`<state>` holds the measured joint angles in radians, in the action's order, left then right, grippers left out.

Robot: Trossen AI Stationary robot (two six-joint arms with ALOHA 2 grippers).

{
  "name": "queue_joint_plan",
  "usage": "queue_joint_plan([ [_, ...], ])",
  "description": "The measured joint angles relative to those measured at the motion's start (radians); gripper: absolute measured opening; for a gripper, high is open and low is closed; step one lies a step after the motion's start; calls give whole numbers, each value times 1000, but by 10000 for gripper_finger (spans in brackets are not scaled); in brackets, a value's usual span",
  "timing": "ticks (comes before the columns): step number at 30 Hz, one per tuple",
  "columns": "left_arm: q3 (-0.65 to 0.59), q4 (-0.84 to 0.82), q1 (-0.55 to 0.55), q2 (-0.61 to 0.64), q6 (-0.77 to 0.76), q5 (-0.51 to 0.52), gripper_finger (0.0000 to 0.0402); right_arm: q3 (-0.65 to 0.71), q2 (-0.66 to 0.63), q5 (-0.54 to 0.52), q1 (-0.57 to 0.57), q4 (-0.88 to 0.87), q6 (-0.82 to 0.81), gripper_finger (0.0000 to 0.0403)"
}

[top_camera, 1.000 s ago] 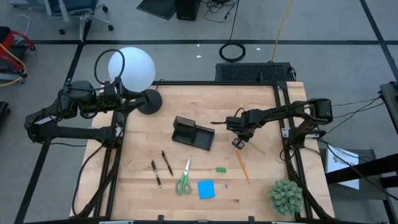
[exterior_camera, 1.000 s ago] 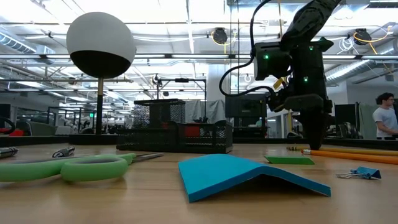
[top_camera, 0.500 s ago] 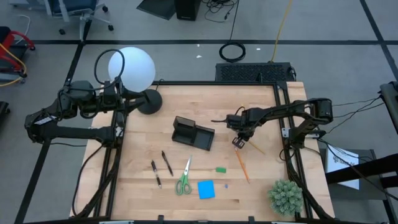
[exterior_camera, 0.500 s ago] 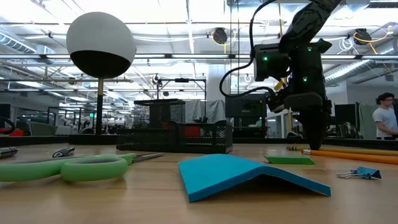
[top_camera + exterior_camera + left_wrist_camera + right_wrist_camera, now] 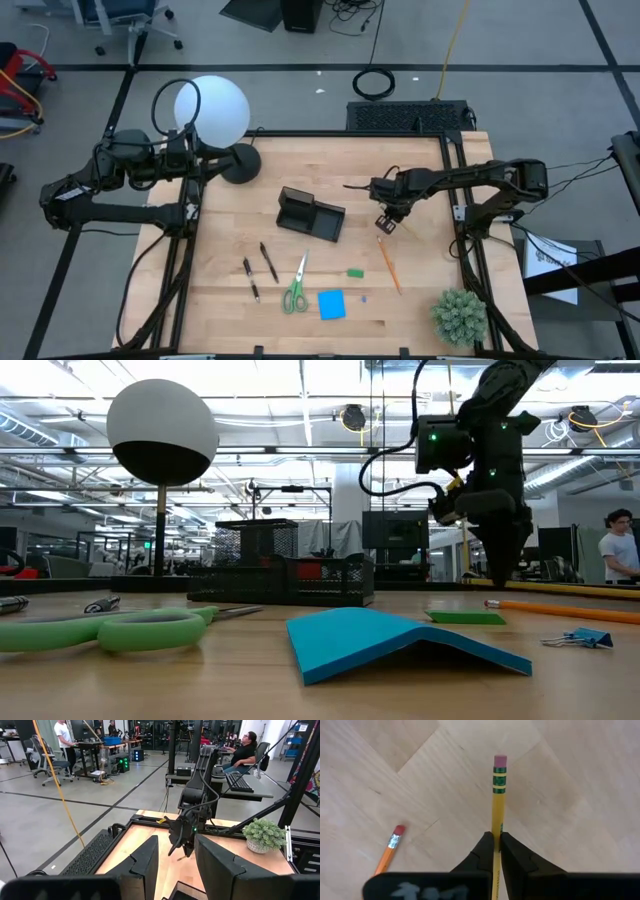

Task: Pick and place office supplies into organizer
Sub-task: Put the yellow pencil into the black desk organizer

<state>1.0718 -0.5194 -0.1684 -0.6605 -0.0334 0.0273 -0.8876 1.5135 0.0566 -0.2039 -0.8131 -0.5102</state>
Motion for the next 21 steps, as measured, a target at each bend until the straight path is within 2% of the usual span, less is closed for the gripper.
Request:
queue_joint_plan([
  [7,0,1,0,0,0,0,127,-56,-5,26,0,-52,21,8],
  [21,0,1,0,0,-18,0,127,-255,-4,24,0,-16,117,8],
])
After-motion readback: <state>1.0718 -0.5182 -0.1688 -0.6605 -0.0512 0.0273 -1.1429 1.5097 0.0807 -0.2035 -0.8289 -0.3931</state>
